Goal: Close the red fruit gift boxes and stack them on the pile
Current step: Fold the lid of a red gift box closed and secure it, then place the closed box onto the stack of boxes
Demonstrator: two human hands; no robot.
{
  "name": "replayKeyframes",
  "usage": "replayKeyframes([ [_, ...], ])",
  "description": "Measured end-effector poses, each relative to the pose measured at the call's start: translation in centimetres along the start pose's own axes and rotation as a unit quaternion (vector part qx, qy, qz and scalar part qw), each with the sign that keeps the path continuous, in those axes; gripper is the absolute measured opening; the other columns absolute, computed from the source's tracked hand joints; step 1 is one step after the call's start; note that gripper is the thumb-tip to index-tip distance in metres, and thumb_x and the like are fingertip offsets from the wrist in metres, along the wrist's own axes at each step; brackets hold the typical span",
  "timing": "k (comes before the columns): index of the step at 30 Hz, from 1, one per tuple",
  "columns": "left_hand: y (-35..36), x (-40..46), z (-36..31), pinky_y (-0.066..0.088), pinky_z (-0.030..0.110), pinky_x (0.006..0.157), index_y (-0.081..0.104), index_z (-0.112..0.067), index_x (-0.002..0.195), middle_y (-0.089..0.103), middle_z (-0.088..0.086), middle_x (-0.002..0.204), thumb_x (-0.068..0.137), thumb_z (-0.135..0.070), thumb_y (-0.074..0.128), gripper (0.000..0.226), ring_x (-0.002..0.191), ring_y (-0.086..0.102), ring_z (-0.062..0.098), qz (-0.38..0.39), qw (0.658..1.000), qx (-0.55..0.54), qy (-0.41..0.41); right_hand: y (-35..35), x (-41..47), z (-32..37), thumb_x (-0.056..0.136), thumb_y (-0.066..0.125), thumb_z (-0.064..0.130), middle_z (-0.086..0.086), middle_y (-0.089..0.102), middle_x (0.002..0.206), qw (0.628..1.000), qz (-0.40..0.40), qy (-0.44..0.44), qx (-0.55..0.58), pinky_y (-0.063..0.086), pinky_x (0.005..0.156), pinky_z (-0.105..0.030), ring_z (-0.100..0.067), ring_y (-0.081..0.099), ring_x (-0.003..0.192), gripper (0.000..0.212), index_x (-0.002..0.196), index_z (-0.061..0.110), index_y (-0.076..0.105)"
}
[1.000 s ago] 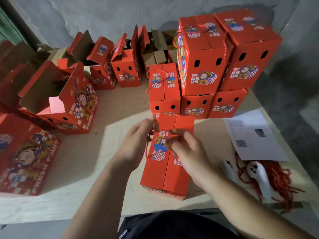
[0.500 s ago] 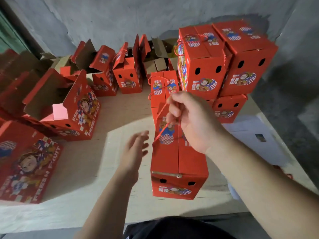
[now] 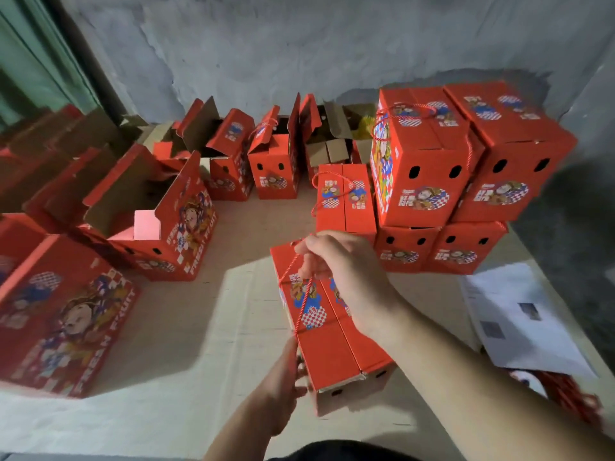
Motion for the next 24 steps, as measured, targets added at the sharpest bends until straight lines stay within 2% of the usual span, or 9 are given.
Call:
replayKeyframes([
  [2, 0.3, -0.7, -1.5, 0.051, 0.037, 0.099, 0.071, -0.044, 0.128, 0.071, -0.005, 0.134, 0.096, -0.082, 0.027, 0.067, 0.121, 0.068, 0.013, -0.008, 0.994, -0.068, 0.081, -0.2, 1.4, 1.3, 0.081, 0.056, 0.044, -0.011, 0.072, 0.079, 1.0, 0.013, -0.014, 0.009, 0.048, 0.079, -0.044, -0.019, 0.063, 0.077, 0.047, 0.09, 0.001, 0.074],
  [5, 1.0, -3.5, -6.4, 0.056, 0.035, 0.102, 0.061, -0.039, 0.142, 0.062, 0.004, 0.147, 0.094, -0.085, 0.034, 0.072, 0.133, 0.061, 0.022, 0.05, 0.963, -0.149, 0.22, -0.5, 4.9, 5.4, 0.083, 0.057, 0.039, -0.007, 0.073, 0.08, 0.997, 0.036, -0.062, 0.022, 0.046, 0.076, -0.035, -0.011, 0.065, 0.077, 0.038, 0.092, 0.007, 0.075],
  [7, 1.1, -5.2, -10.8, 0.059, 0.039, 0.096, 0.056, -0.027, 0.146, 0.062, 0.012, 0.146, 0.094, -0.08, 0.047, 0.075, 0.13, 0.063, 0.029, 0.049, 0.944, -0.155, 0.288, -1.1, 7.9, 9.0, 0.084, 0.056, 0.035, -0.004, 0.072, 0.077, 0.994, 0.037, -0.099, 0.041, 0.045, 0.074, -0.034, -0.012, 0.065, 0.076, 0.03, 0.09, 0.012, 0.074],
  [9, 0.5, -6.4, -15.6, 0.057, 0.051, 0.1, 0.048, -0.023, 0.153, 0.063, 0.015, 0.144, 0.087, -0.074, 0.064, 0.085, 0.128, 0.064, 0.034, -0.005, 0.933, -0.136, 0.333, -1.8, 10.6, 12.7, 0.084, 0.055, 0.034, -0.002, 0.07, 0.075, 0.989, 0.046, -0.13, 0.058, 0.043, 0.07, -0.031, -0.014, 0.063, 0.075, 0.028, 0.09, 0.013, 0.072],
  [12, -0.5, -7.6, -22.7, 0.049, 0.058, 0.108, 0.039, -0.029, 0.158, 0.062, 0.01, 0.146, 0.093, -0.049, 0.061, 0.071, 0.132, 0.062, 0.035, 0.012, 0.914, -0.103, 0.392, -3.2, 13.3, 17.6, 0.095, 0.051, 0.029, 0.0, 0.069, 0.076, 0.976, 0.082, -0.191, 0.071, 0.043, 0.067, -0.028, -0.016, 0.063, 0.077, 0.027, 0.093, 0.011, 0.071],
  [16, -0.4, -6.8, -29.5, 0.062, 0.044, 0.087, 0.066, -0.028, 0.134, 0.071, 0.014, 0.131, 0.095, -0.039, 0.059, 0.042, 0.117, 0.071, 0.033, 0.058, 0.908, -0.087, 0.406, -5.1, 16.3, 22.1, 0.096, 0.05, 0.03, 0.003, 0.07, 0.078, 0.963, 0.075, -0.258, 0.039, 0.047, 0.067, -0.025, -0.014, 0.066, 0.08, 0.025, 0.094, 0.014, 0.068],
  [19, -0.1, -3.4, -32.0, 0.06, 0.042, 0.094, 0.063, -0.024, 0.139, 0.073, 0.01, 0.128, 0.097, -0.032, 0.058, 0.044, 0.118, 0.071, 0.029, 0.016, 0.914, -0.036, 0.405, -6.8, 18.9, 21.4, 0.089, 0.056, 0.028, -0.005, 0.07, 0.075, 0.965, -0.003, -0.262, -0.016, 0.044, 0.062, -0.028, -0.019, 0.064, 0.073, 0.022, 0.085, 0.012, 0.069],
  [22, 0.9, 1.3, -31.4, 0.062, 0.029, 0.071, 0.063, -0.034, 0.138, 0.08, -0.006, 0.11, 0.097, -0.03, 0.063, 0.041, 0.096, 0.077, 0.011, -0.033, 0.942, 0.02, 0.334, -8.7, 21.2, 16.0, 0.093, 0.061, 0.021, -0.022, 0.074, 0.084, 0.975, -0.041, -0.165, -0.142, 0.051, 0.065, -0.038, -0.027, 0.063, 0.071, 0.025, 0.086, -0.001, 0.072],
  [24, 2.1, 3.8, -29.6, 0.058, 0.023, 0.059, 0.065, -0.051, 0.125, 0.079, -0.012, 0.107, 0.105, -0.037, 0.055, 0.027, 0.086, 0.076, 0.005, 0.001, 0.957, 0.037, 0.287, -9.8, 21.3, 11.1, 0.096, 0.063, 0.028, -0.021, 0.074, 0.105, 0.945, -0.008, -0.054, -0.323, 0.054, 0.076, -0.042, -0.027, 0.065, 0.083, 0.032, 0.116, 0.003, 0.068],
])
Point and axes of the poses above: each hand's wrist, its own x-axis towards the middle knuckle, its own y-axis out of the palm, z = x × y, the point moved 3 cm from there along x, towards the middle knuckle
